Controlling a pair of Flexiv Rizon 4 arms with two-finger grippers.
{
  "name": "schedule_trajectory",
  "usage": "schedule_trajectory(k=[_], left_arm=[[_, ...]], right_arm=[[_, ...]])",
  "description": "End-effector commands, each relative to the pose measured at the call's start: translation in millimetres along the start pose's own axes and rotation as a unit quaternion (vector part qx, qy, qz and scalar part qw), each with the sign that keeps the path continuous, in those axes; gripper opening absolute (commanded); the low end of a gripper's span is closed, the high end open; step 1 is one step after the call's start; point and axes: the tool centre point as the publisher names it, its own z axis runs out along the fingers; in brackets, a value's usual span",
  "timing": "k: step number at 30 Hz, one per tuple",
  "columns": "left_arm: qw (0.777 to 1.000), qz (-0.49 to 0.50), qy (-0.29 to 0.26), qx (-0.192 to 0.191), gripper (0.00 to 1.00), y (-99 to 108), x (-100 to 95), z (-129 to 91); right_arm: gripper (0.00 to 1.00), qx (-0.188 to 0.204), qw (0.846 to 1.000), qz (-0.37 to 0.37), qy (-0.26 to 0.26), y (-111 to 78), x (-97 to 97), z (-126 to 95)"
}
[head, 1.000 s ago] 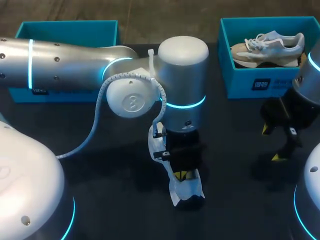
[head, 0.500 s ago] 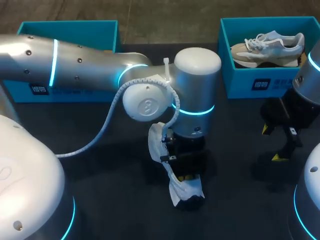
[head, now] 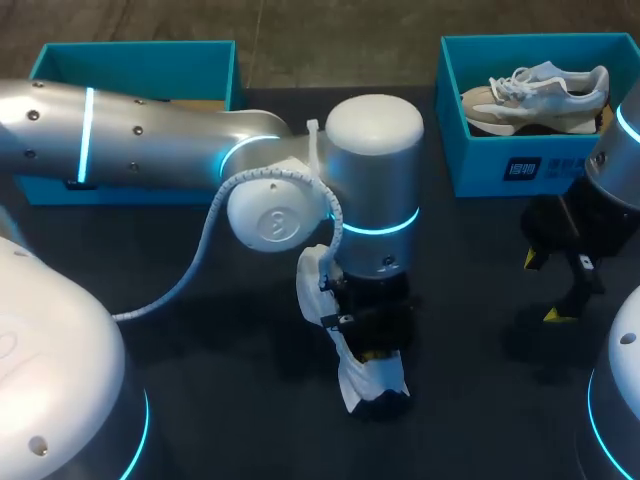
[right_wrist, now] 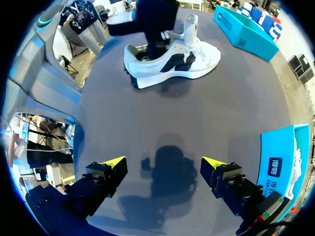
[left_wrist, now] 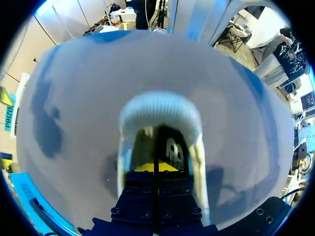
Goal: Take the shoe out of the shoebox, open the shoe tongue, remove and reinsert the insole, then place the shoe into the shoebox
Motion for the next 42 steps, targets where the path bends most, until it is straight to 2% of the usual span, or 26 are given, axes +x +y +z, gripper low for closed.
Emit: schedule_trajectory(k=[1, 5, 12, 17, 21, 30, 36, 42], left_arm=[[1.0, 0.011, -0.018, 0.006, 0.0, -8, 7.2, -11], [1.0, 0.012, -0.015, 0.023, 0.0, -12, 2.4, -5], [0.998, 0.009, -0.001, 0.056, 0.0, -11, -2.8, 27], [0.999, 0.003, 0.008, 0.036, 0.0, -9, -3.5, 42], [1.0, -0.008, 0.012, 0.008, 0.0, -1, 1.8, 38], [0.999, -0.024, 0.01, -0.023, 0.0, 13, 15.2, 16], [0.999, -0.02, -0.006, -0.029, 0.0, 6, 13.5, 2], [1.0, -0.001, -0.007, -0.013, 0.0, -5, 5.2, 0]], right_arm=[[1.0, 0.001, 1.0, 0.001, -0.001, 0.1, 1.0, 0], [1.0, 0.001, 1.0, 0.001, -0.001, 0.1, 1.0, 0], [1.0, 0.001, 1.0, 0.001, -0.001, 0.1, 1.0, 0], [1.0, 0.001, 1.0, 0.001, -0.001, 0.1, 1.0, 0], [1.0, 0.001, 1.0, 0.001, -0.001, 0.1, 1.0, 0], [1.0, 0.001, 1.0, 0.001, -0.001, 0.1, 1.0, 0], [1.0, 0.001, 1.0, 0.001, -0.001, 0.1, 1.0, 0], [1.0, 0.001, 1.0, 0.001, -0.001, 0.1, 1.0, 0]])
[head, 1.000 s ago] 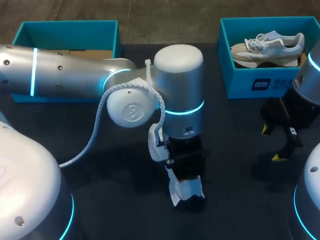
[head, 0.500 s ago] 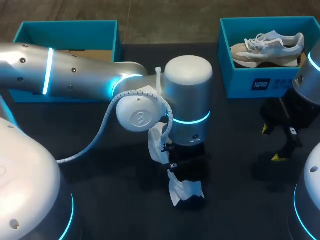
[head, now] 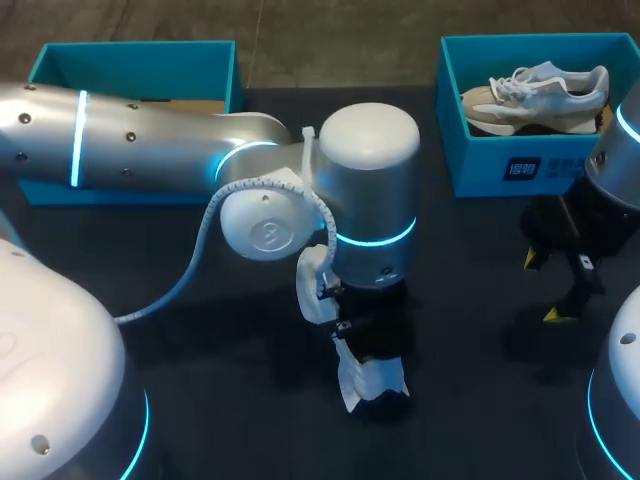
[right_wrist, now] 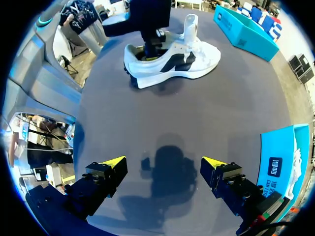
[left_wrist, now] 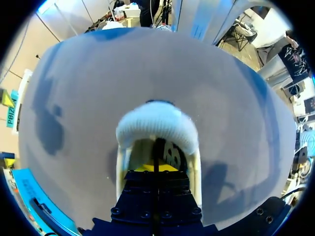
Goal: Take the shoe out of the shoebox, open the shoe tongue, remove and reinsert the insole, then place the shoe into the shoebox
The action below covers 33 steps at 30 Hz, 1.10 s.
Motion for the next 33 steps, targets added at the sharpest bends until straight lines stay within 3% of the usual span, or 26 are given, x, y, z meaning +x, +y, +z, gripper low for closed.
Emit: schedule_trajectory(k=[1, 9, 13, 33], left_arm=[[1.0, 0.014, 0.008, 0.008, 0.0, -5, -0.3, 1], [0.999, 0.009, 0.033, 0.017, 0.0, 3, -4.6, 33], [0.999, 0.002, 0.04, 0.015, 0.0, 7, -4.6, 37], [0.999, -0.007, 0.031, -0.017, 0.0, 16, 8.3, 5]], right_arm=[[1.0, 0.001, 1.0, 0.001, -0.001, 0.1, 0.9, 0], [1.0, 0.001, 1.0, 0.001, -0.001, 0.1, 0.9, 0], [1.0, 0.001, 1.0, 0.001, -0.001, 0.1, 0.9, 0], [1.0, 0.001, 1.0, 0.001, -0.001, 0.1, 0.9, 0]])
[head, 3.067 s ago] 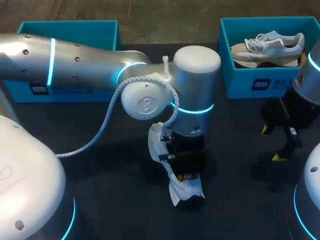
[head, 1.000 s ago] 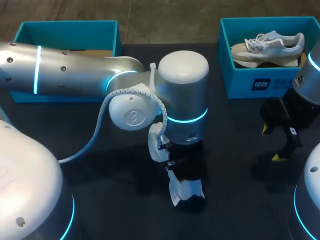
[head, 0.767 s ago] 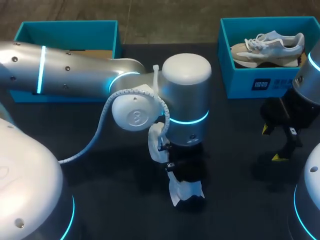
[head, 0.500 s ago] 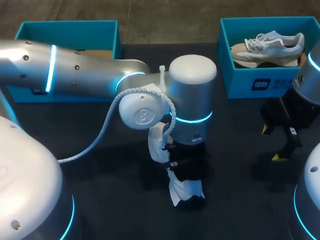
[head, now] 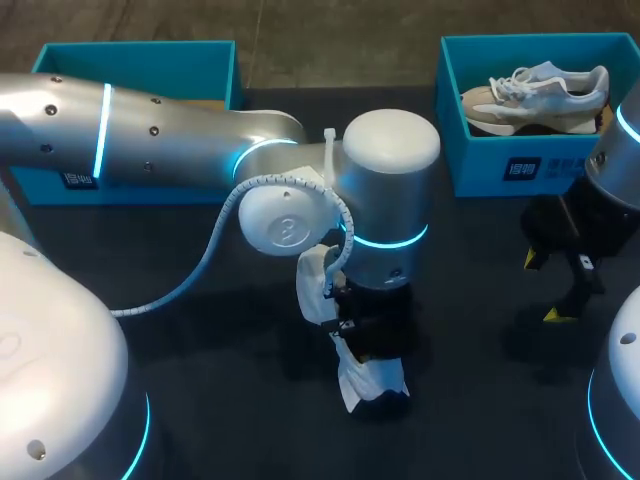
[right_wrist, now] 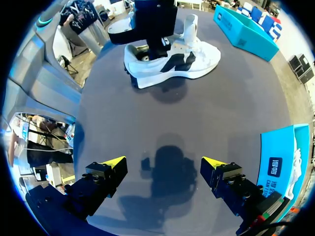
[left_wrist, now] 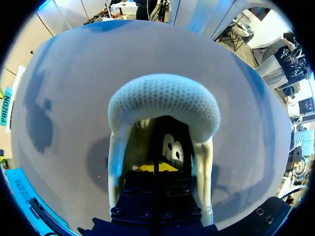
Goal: Take the shoe out of the shoebox, open the shoe tongue, remove and reinsert the insole, then place the shoe into the shoebox
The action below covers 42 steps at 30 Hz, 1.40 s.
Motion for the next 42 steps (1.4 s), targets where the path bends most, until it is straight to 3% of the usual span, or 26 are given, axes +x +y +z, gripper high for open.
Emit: schedule_trajectory(k=[1, 6, 13, 17, 27, 34, 39, 42], left_arm=[[1.0, 0.003, -0.008, -0.003, 0.0, 2, 8.4, -13], [1.0, 0.003, -0.011, -0.004, 0.0, 4, 9.0, -21], [0.999, 0.016, -0.026, 0.026, 0.0, -4, 8.3, -33], [0.999, 0.02, -0.032, 0.016, 0.0, -5, 10.1, -40], [0.999, 0.005, 0.037, 0.02, 0.0, 8, 4.0, -6], [0.997, -0.005, 0.059, 0.046, 0.0, 12, -3.3, 20], [0.998, -0.011, 0.056, 0.042, 0.0, 13, -3.1, 22], [0.999, -0.015, 0.04, 0.034, 0.0, 14, -0.5, 10]], right_arm=[[1.0, 0.001, 1.0, 0.0, -0.001, 0.1, 0.9, 0], [1.0, 0.001, 1.0, 0.0, -0.001, 0.1, 0.9, 0], [1.0, 0.001, 1.0, 0.0, -0.001, 0.1, 0.9, 0], [1.0, 0.001, 1.0, 0.0, -0.001, 0.1, 0.9, 0], [1.0, 0.001, 1.0, 0.0, -0.001, 0.1, 0.9, 0], [1.0, 0.001, 1.0, 0.0, -0.001, 0.1, 0.9, 0], [1.0, 0.001, 1.0, 0.0, -0.001, 0.1, 0.9, 0], [1.0, 0.001, 1.0, 0.0, -0.001, 0.1, 0.9, 0]])
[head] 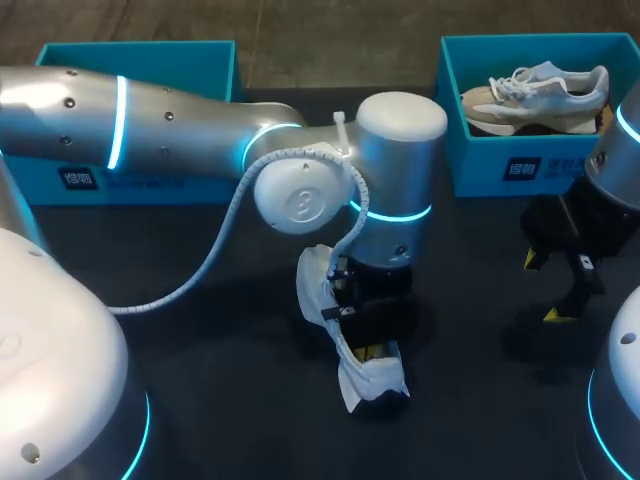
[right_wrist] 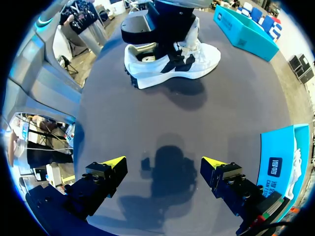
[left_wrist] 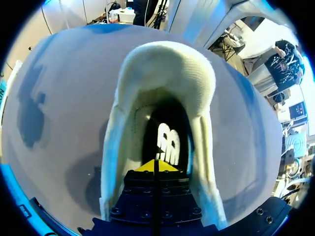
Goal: Take the shoe out of the shoebox, open the shoe tongue, remove and reinsert the insole, then place the shoe into the shoebox
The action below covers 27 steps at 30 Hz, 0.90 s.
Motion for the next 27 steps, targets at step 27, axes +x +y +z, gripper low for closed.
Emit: schedule_trajectory(k=[27], left_arm=[[0.996, -0.014, -0.077, -0.044, 0.0, 17, 8.7, -59]], right_arm=[[1.0, 0.001, 1.0, 0.0, -0.001, 0.2, 0.9, 0]])
